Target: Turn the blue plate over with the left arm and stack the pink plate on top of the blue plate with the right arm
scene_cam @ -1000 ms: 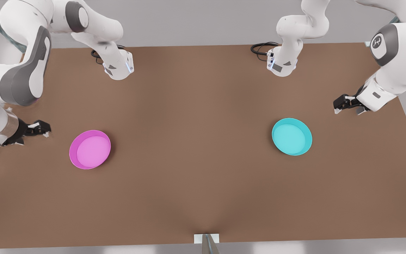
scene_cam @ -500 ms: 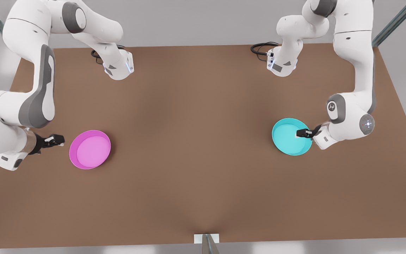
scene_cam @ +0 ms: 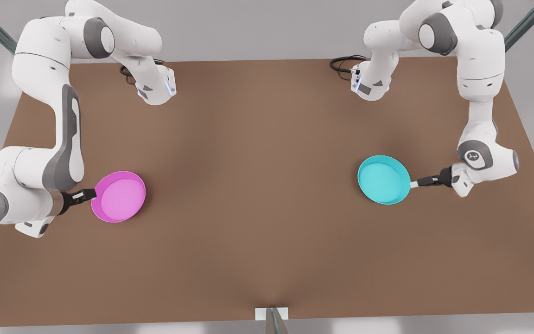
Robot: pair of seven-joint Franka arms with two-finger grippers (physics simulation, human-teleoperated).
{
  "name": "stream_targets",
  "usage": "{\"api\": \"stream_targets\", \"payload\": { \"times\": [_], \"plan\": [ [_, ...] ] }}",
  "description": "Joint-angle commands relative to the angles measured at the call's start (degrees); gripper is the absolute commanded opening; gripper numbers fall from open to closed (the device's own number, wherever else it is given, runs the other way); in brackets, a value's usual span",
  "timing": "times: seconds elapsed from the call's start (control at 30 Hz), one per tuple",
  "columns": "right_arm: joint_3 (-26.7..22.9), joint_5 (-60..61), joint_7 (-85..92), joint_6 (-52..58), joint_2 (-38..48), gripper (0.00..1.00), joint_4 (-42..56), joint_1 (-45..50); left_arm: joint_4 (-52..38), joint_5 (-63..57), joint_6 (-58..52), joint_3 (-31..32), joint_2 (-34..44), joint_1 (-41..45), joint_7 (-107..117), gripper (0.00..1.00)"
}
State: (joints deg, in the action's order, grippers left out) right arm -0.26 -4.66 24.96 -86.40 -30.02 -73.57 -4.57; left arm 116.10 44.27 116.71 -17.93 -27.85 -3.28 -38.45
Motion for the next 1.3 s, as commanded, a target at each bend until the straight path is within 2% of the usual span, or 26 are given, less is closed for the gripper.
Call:
{"api": "stream_targets", "payload": {
  "times": [0.0,0.13,0.4,0.53,0.57,0.6,0.67,0.73,0.83,0.9,0.97,1.07,1.17,1.27],
  "plan": [
    [0.0,0.0,0.0,0.0,0.0,1.0,0.0,0.0,0.0,4.9,0.0,0.0,-0.2,-0.1,0.0,0.52],
    [0.0,-0.1,0.0,0.0,0.0,1.0,0.0,0.0,-0.6,5.3,-0.1,-0.1,-1.8,-0.2,-0.6,0.41],
    [0.0,-0.1,0.0,0.0,-0.1,1.0,0.0,0.0,0.0,4.3,-0.1,-1.8,-3.1,-0.2,-5.5,0.42],
    [0.0,-0.1,0.1,0.0,-0.2,1.0,0.0,-0.1,1.0,4.1,-0.2,-1.8,-2.8,-0.2,-6.8,0.45],
    [0.0,-0.1,0.2,0.0,-0.2,1.0,0.0,-0.2,1.1,4.0,-0.4,-1.8,-2.6,-0.2,-6.7,0.66],
    [0.0,-0.1,0.2,0.0,-0.2,1.0,0.0,-0.2,1.1,4.0,-1.2,-2.8,-1.4,-0.2,-6.7,0.79],
    [0.0,-0.1,0.4,0.0,-0.2,1.0,0.0,-0.3,1.1,3.9,-4.0,-3.6,0.5,-0.2,-6.1,0.84],
    [0.0,-0.1,0.4,0.0,-0.2,1.0,0.0,-0.3,2.3,3.8,-3.2,-3.6,1.4,0.4,-5.7,0.84],
    [0.0,-0.1,0.4,0.0,-0.2,1.0,0.0,-0.3,11.0,3.8,10.0,-3.4,4.5,10.6,0.1,0.84],
    [0.0,-0.1,0.4,-0.1,-0.3,1.0,0.0,-0.2,11.0,3.8,10.9,-3.5,4.3,12.6,5.1,0.83],
    [0.0,-0.1,0.4,0.0,-0.2,1.0,0.0,-0.3,10.9,4.0,11.7,-3.4,4.5,12.6,7.1,0.78],
    [0.0,-0.1,0.5,0.0,-0.2,1.0,0.0,-0.4,11.1,7.0,12.0,-3.3,3.9,12.6,8.1,0.62],
    [0.0,-0.1,0.6,-0.1,-0.7,1.0,0.0,-0.4,10.9,7.2,13.1,-3.3,3.1,12.6,8.4,0.61],
    [-0.1,-0.1,0.7,-0.1,-0.6,1.0,0.0,-0.4,11.2,8.3,13.0,-3.0,3.1,12.7,8.3,0.55]
  ]
}}
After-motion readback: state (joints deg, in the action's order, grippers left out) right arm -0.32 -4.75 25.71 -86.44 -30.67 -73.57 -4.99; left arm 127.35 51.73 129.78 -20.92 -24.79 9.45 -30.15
